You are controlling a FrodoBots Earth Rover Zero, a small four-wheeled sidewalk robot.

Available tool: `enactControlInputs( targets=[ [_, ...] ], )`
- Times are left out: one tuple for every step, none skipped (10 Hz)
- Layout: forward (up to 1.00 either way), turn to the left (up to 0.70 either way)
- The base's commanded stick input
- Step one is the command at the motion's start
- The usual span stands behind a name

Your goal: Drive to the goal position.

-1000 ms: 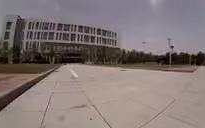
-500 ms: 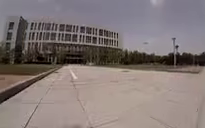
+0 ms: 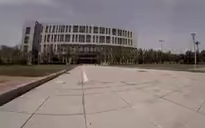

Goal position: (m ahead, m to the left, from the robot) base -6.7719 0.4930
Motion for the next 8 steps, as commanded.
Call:
enactControlInputs(
  targets=[
    [1.0, 0.02],
    [1.0, 0.02],
    [1.0, 0.02],
    [1.0, 0.02],
    [1.0, 0.02],
    [1.0, 0.0],
    [1.0, 0.0],
    [1.0, -0.22]
  ],
)
